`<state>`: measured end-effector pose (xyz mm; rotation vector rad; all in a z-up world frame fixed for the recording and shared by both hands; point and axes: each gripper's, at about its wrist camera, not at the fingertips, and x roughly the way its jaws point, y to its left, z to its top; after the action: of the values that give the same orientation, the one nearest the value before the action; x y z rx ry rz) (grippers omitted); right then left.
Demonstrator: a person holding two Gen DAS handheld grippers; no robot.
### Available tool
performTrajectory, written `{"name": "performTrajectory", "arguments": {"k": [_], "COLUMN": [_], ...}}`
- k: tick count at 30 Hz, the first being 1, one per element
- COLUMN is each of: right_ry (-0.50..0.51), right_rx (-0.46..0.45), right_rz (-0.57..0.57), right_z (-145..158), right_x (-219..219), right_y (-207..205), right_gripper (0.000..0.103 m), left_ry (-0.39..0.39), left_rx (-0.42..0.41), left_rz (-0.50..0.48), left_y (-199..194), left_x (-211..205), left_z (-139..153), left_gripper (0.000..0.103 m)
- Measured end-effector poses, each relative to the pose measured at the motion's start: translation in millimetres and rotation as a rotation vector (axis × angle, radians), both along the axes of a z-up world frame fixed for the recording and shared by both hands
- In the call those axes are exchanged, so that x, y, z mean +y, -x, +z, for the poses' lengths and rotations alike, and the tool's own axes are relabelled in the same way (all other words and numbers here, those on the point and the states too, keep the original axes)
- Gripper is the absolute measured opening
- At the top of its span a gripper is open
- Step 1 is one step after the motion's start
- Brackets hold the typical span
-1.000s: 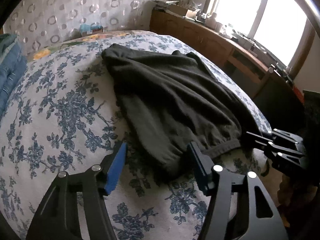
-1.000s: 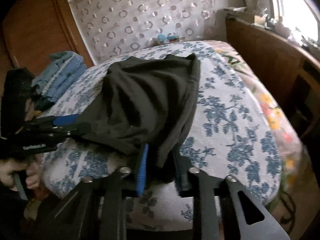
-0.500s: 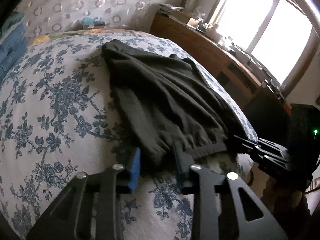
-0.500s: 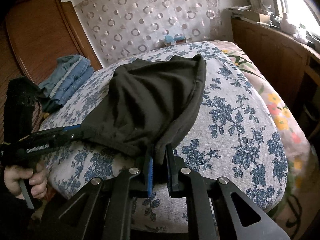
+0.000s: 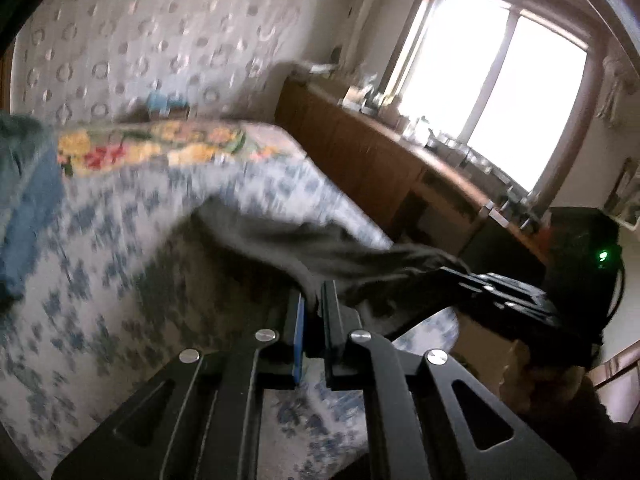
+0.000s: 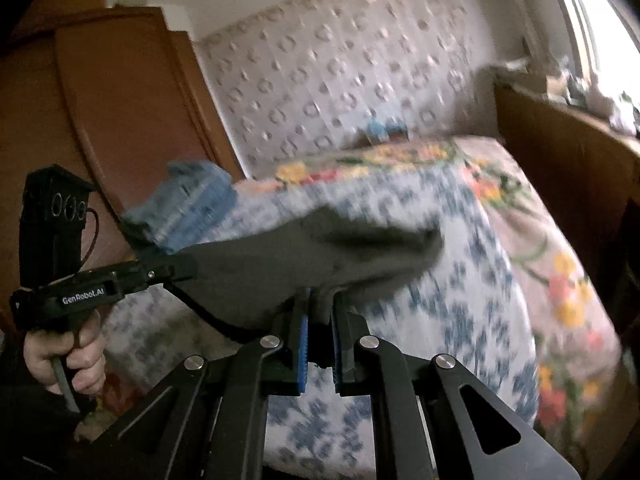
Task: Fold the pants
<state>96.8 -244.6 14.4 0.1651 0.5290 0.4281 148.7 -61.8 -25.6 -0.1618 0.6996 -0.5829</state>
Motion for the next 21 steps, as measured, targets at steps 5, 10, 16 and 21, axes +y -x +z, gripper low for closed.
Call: {"name": "performTrajectory", "arguments": {"k": [5,10,16,21], "right_ry": [-0.007,-0.003,0.025,0.101], "right_rx": [-0.106,-0.191,-0.19,-0.168], "right_rz": [0.048,0.071,0.099,0.063], "right_z": [59,109,120,126], "right_x": [8,17,29,53], "right_y": [13,24,6,-47], "right_gripper": [0.008,0.008,0.008,0.008], "left_ry": [0.031,0.024,-0.014,-0.086], "left_rx": [-0.096,-0.2,-0.225,-0.221], "left_rz": [-0.002,0.02,0.066,0.134], "left_y": [8,17,-2,-58], "left_x": [13,28,45,51], "left_z": [64,120,127,123], "left_gripper": [0.008,0.008,0.008,0.008]}}
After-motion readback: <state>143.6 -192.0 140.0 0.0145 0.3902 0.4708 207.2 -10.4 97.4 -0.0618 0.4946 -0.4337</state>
